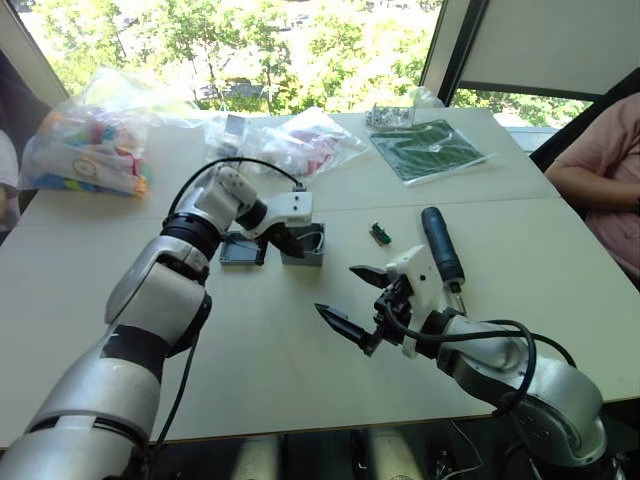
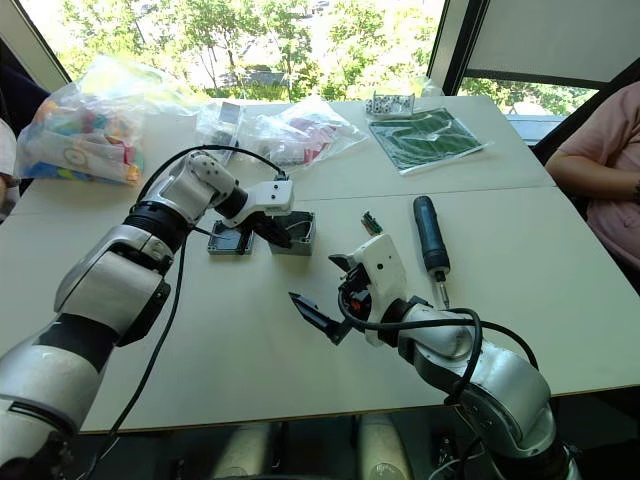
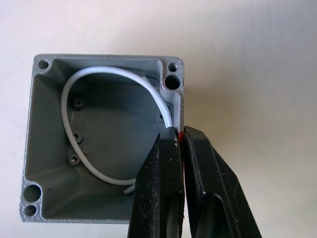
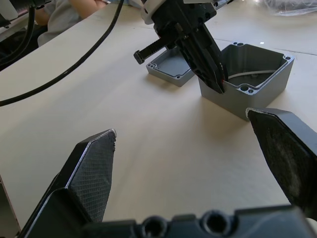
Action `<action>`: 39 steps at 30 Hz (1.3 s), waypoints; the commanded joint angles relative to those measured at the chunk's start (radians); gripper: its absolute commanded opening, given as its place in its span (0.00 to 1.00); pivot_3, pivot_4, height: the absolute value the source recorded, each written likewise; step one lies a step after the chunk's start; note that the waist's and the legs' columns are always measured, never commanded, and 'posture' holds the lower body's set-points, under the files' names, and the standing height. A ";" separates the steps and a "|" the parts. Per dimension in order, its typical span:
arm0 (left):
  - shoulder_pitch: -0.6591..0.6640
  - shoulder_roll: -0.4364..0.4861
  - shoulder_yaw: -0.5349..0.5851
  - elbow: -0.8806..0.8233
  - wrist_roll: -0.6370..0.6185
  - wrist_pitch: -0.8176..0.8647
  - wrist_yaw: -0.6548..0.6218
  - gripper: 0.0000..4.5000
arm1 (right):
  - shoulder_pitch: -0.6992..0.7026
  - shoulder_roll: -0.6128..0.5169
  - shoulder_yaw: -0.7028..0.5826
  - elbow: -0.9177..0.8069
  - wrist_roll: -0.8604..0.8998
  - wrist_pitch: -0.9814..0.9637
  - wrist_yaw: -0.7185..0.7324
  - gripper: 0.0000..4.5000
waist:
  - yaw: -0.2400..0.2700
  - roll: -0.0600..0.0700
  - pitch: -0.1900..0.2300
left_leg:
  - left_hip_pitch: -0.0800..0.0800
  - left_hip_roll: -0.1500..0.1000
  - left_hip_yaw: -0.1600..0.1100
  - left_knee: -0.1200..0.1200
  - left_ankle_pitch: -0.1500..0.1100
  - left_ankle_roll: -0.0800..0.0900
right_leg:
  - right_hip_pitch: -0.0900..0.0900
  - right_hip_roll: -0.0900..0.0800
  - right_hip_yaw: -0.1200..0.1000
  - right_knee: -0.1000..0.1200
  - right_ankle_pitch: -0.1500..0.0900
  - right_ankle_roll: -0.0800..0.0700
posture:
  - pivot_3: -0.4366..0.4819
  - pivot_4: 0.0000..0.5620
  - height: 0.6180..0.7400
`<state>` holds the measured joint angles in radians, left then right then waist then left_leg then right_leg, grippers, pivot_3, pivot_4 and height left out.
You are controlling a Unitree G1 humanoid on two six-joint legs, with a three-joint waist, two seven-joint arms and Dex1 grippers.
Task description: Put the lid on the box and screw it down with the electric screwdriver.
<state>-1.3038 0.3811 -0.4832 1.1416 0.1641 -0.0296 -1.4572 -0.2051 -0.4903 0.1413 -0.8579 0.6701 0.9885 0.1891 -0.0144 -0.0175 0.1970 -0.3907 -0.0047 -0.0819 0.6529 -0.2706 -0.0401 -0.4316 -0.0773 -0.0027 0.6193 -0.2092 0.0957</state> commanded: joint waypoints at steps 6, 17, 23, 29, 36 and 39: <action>-0.007 0.039 0.062 -0.068 -0.059 -0.097 -0.144 0.01 | 0.013 -0.031 -0.089 -0.037 0.073 -0.008 0.076 1.00 | -0.001 0.000 0.000 | 0.000 0.000 0.000 0.000 0.000 0.000 | 0.000 0.000 0.000 0.000 0.000 0.000 | 0.48 0.27 1.00; 0.177 0.414 -0.298 -0.690 -0.493 -0.092 -0.157 0.01 | 0.039 -0.111 -0.161 -0.049 0.210 0.010 0.144 1.00 | -0.003 0.001 0.000 | 0.001 0.001 -0.001 -0.001 0.000 0.000 | 0.000 0.000 0.001 0.001 0.000 0.000 | 0.48 0.27 1.00; 0.218 0.469 -0.365 -0.791 -0.546 -0.131 -0.157 0.01 | 0.041 -0.146 -0.155 -0.044 0.236 0.010 0.168 1.00 | 0.005 0.000 0.000 | 0.000 0.000 -0.001 0.004 0.000 0.000 | 0.002 0.000 0.000 0.001 -0.002 -0.005 | 0.48 0.27 1.00; 0.194 0.461 -0.434 -0.725 -0.499 -0.245 -0.157 0.01 | 0.054 -0.169 -0.126 -0.038 0.212 -0.007 0.186 1.00 | 0.000 0.000 0.000 | 0.000 0.000 -0.001 0.008 0.000 0.000 | 0.003 0.000 0.001 0.002 -0.001 -0.006 | 0.48 0.27 1.00; 0.179 0.435 -0.430 -0.661 -0.476 -0.289 -0.157 0.23 | 0.064 -0.163 -0.089 -0.036 0.177 -0.029 0.189 1.00 | 0.002 0.000 0.000 | 0.001 0.001 -0.001 0.010 0.000 0.000 | 0.003 0.001 0.001 0.004 -0.001 -0.006 | 0.48 0.27 1.00; 0.173 0.481 -0.378 -0.722 -0.515 -0.135 -0.157 0.51 | 0.057 -0.167 -0.072 -0.035 0.172 -0.032 0.205 1.00 | 0.000 0.000 0.000 | 0.000 0.001 -0.001 0.010 0.000 0.000 | 0.003 0.001 0.001 0.004 -0.001 -0.006 | 0.48 0.27 1.00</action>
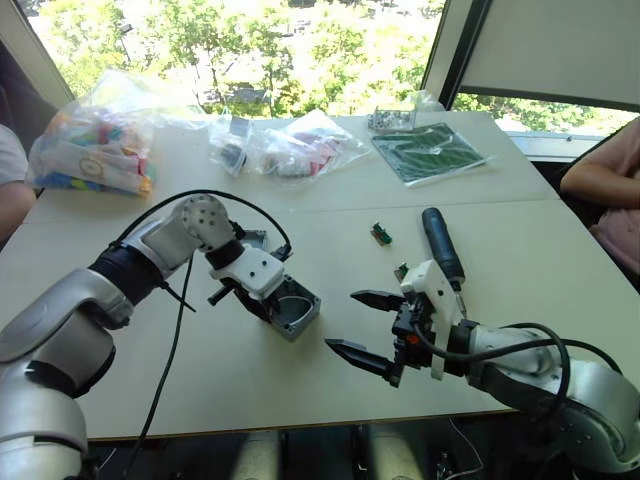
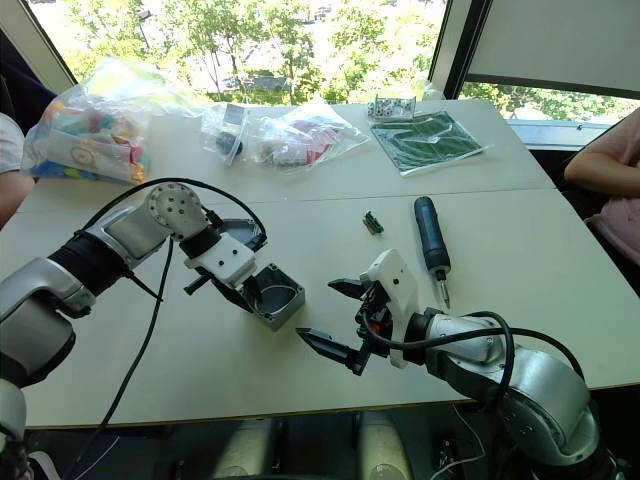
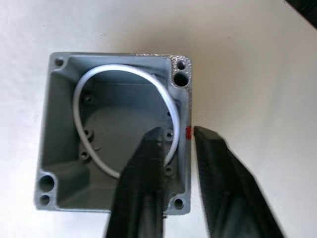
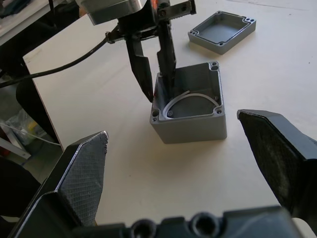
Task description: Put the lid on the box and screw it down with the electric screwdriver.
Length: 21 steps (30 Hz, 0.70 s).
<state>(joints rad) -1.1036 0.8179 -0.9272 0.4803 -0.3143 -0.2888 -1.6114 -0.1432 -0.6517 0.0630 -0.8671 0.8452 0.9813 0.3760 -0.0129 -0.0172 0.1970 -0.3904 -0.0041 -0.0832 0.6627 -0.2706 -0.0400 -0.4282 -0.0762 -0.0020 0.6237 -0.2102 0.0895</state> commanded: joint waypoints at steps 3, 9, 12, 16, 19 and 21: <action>-0.037 0.111 0.159 -0.128 -0.092 0.284 -0.003 0.57 | -0.019 0.002 -0.002 -0.010 -0.012 -0.046 0.029 1.00 | -0.005 0.000 0.000 | 0.000 0.000 0.000 0.000 0.000 0.000 | -0.001 0.000 0.000 0.001 0.000 0.000 | 0.48 0.27 1.00; -0.047 0.235 0.420 -0.199 -0.182 0.802 0.094 0.57 | -0.110 0.024 -0.052 0.032 0.045 -0.075 0.069 1.00 | -0.008 0.000 0.001 | 0.001 0.001 -0.001 0.000 0.000 0.000 | -0.001 0.001 0.000 0.004 -0.003 0.005 | 0.48 0.27 1.00; -0.039 0.165 0.575 -0.147 -0.130 1.063 0.445 0.57 | -0.223 0.028 -0.020 0.069 0.028 -0.083 0.097 1.00 | -0.002 0.000 0.000 | 0.002 0.001 -0.001 0.000 0.000 0.000 | -0.001 0.001 0.000 0.005 -0.003 0.005 | 0.48 0.27 1.00; -0.004 0.071 0.737 -0.185 -0.064 1.436 0.803 0.57 | -0.353 0.010 0.068 0.120 -0.066 -0.107 0.146 1.00 | -0.005 0.000 0.001 | 0.002 0.001 -0.004 0.000 0.001 0.001 | 0.000 0.003 0.000 0.006 -0.003 0.007 | 0.48 0.27 1.00; 0.048 0.011 0.828 -0.244 -0.025 1.644 0.967 0.57 | -0.421 -0.003 0.162 0.164 -0.162 -0.147 0.203 1.00 | -0.012 0.000 0.001 | 0.002 0.001 -0.003 0.000 0.001 0.001 | -0.001 0.003 0.001 0.006 -0.002 0.012 | 0.48 0.27 1.00; 0.072 -0.024 0.866 -0.251 -0.011 1.697 1.027 0.57 | -0.436 0.003 0.200 0.183 -0.193 -0.166 0.232 1.00 | -0.012 0.000 0.001 | 0.001 0.001 -0.003 -0.001 0.001 0.001 | -0.002 0.004 0.001 0.007 -0.002 0.012 | 0.48 0.27 1.00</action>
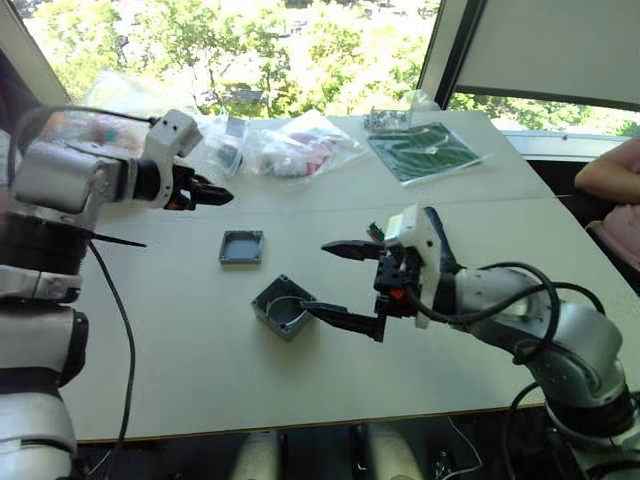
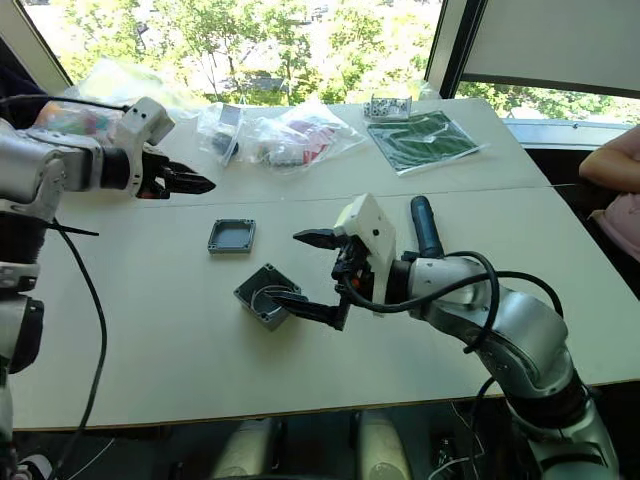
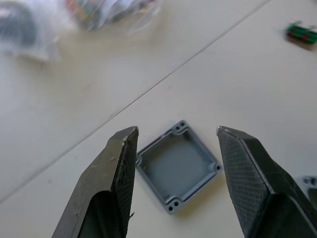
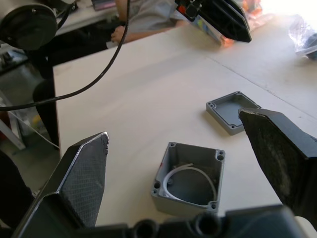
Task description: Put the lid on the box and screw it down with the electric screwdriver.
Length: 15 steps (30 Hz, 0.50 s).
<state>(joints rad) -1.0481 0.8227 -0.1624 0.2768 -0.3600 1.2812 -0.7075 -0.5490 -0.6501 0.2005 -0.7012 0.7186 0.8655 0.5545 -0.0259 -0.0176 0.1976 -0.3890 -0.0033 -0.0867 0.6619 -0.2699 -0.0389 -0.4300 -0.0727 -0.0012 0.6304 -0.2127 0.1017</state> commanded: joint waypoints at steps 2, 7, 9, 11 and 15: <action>0.027 -0.057 0.126 -0.039 0.050 0.134 0.170 0.57 | -0.037 0.014 0.087 0.031 -0.090 -0.067 0.074 1.00 | 0.004 0.000 0.000 | -0.001 0.000 -0.001 -0.001 0.000 0.000 | -0.001 0.000 0.000 0.000 0.000 -0.001 | 0.48 0.27 1.00; 0.000 -0.141 0.156 0.078 0.071 0.129 0.235 0.57 | -0.032 0.034 0.105 0.052 -0.132 -0.091 0.105 1.00 | 0.012 0.000 0.000 | -0.002 0.000 0.000 -0.001 0.000 0.000 | -0.002 0.000 0.000 0.000 0.002 -0.003 | 0.48 0.27 1.00; -0.010 -0.164 0.157 0.121 0.074 0.121 0.241 0.57 | -0.025 0.039 0.103 0.055 -0.146 -0.093 0.108 1.00 | 0.012 0.000 0.000 | -0.002 0.000 0.000 -0.001 0.000 0.000 | -0.002 0.000 0.000 0.000 0.002 -0.003 | 0.48 0.27 1.00; -0.018 -0.187 0.153 0.174 0.084 0.100 0.245 0.57 | -0.016 0.043 0.098 0.053 -0.156 -0.090 0.105 1.00 | 0.011 0.000 0.000 | -0.002 0.000 0.000 0.000 0.000 -0.001 | -0.002 0.000 0.000 0.000 0.002 -0.004 | 0.48 0.27 1.00; -0.023 -0.230 0.131 0.289 0.112 0.017 0.243 0.57 | 0.004 0.051 0.087 0.037 -0.165 -0.076 0.093 1.00 | 0.009 0.000 0.000 | -0.001 0.000 0.000 0.000 0.001 -0.001 | -0.002 0.000 0.000 0.000 0.003 -0.005 | 0.48 0.27 1.00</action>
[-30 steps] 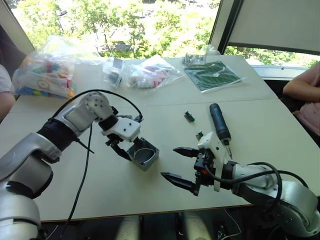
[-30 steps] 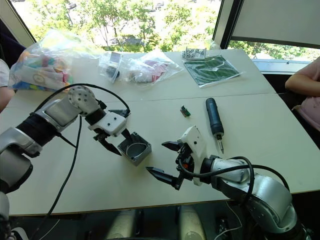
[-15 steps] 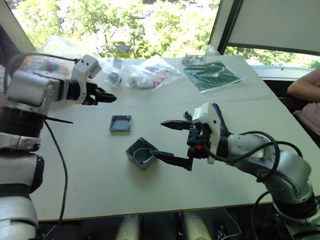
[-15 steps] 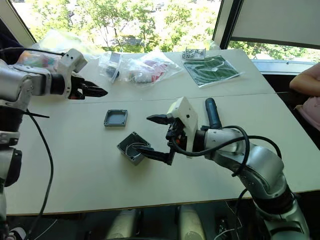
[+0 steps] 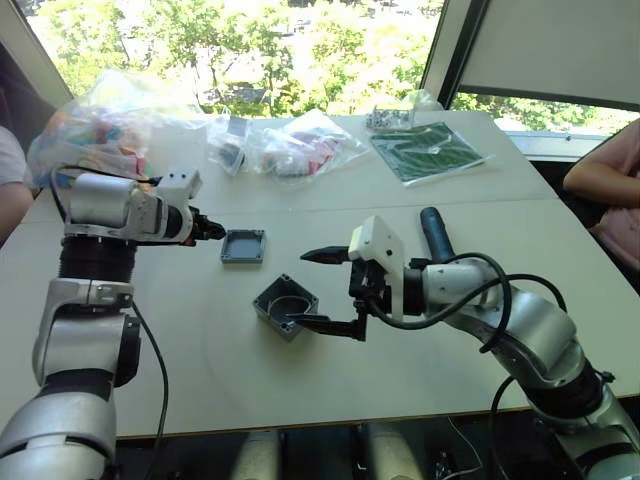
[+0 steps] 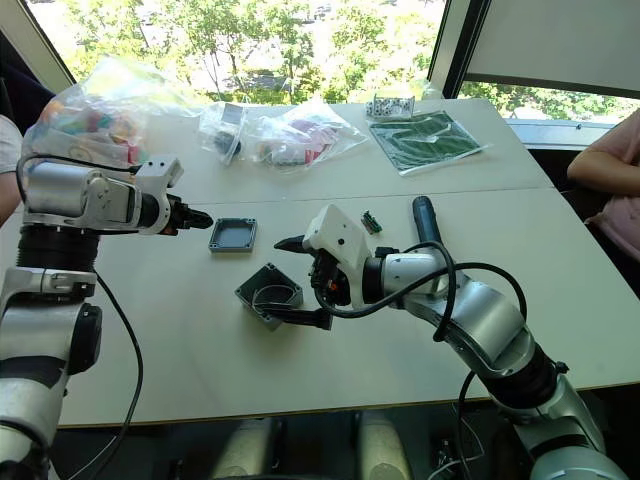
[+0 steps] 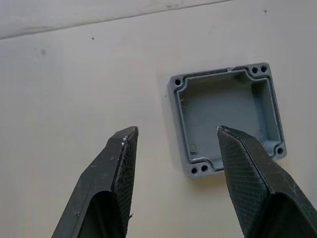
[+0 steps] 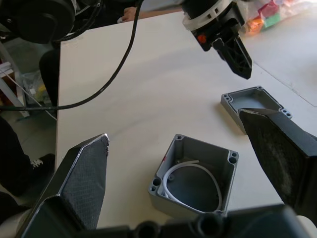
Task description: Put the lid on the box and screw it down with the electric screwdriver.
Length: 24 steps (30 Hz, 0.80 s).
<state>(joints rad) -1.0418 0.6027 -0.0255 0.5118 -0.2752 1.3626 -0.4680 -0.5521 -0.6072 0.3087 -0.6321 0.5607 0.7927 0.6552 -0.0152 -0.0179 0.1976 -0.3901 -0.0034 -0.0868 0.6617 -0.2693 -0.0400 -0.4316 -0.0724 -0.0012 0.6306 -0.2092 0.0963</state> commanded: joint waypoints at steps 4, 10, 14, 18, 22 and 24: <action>-0.034 -0.037 -0.021 0.144 0.060 -0.126 0.000 0.57 | 0.014 0.010 -0.032 -0.039 -0.013 0.006 -0.015 1.00 | -0.003 0.000 0.000 | 0.000 0.000 0.000 0.000 0.000 0.000 | 0.000 0.000 0.000 0.000 0.000 0.000 | 0.48 0.27 1.00; -0.037 -0.077 -0.030 0.211 0.084 -0.190 -0.021 0.13 | 0.016 -0.007 -0.049 -0.038 -0.024 0.014 -0.018 1.00 | 0.001 0.000 0.000 | 0.000 0.000 0.000 0.000 0.000 0.000 | 0.000 0.000 0.000 0.000 0.000 0.000 | 0.48 0.27 1.00; -0.011 -0.089 -0.014 0.215 0.089 -0.204 -0.014 0.00 | 0.011 -0.008 -0.056 -0.032 -0.028 0.022 -0.016 1.00 | 0.002 0.000 0.000 | 0.001 0.000 0.000 0.000 0.000 0.000 | 0.001 -0.001 0.000 0.000 0.000 0.000 | 0.48 0.27 1.00; 0.021 -0.091 0.004 0.165 0.088 -0.244 -0.007 0.00 | 0.003 -0.002 -0.077 -0.010 -0.019 0.025 -0.007 1.00 | 0.002 0.000 0.000 | 0.003 0.000 0.000 0.000 0.000 0.000 | 0.003 -0.001 0.000 0.000 0.000 0.000 | 0.48 0.27 1.00; 0.102 -0.075 0.077 -0.057 0.021 -0.357 -0.079 0.00 | -0.017 0.093 -0.217 0.066 0.083 0.060 -0.065 1.00 | 0.001 0.000 0.000 | 0.003 0.000 0.000 0.000 0.000 -0.001 | 0.003 -0.001 0.000 0.000 0.001 -0.002 | 0.48 0.27 1.00; 0.174 -0.074 0.151 -0.211 -0.038 -0.429 -0.112 0.00 | -0.044 0.150 -0.280 0.135 0.075 0.051 -0.135 1.00 | 0.001 0.000 0.000 | 0.002 0.000 0.000 0.000 0.002 -0.003 | 0.002 -0.001 0.000 0.000 0.002 -0.003 | 0.48 0.27 1.00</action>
<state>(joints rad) -0.8750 0.5151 0.0437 0.4582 -0.2546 1.0133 -0.5458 -0.5614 -0.4879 0.1057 -0.5340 0.6232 0.8538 0.5798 -0.0138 -0.0179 0.1974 -0.3901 -0.0030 -0.0869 0.6614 -0.2661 -0.0459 -0.4311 -0.0734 -0.0010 0.6300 -0.2072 0.0931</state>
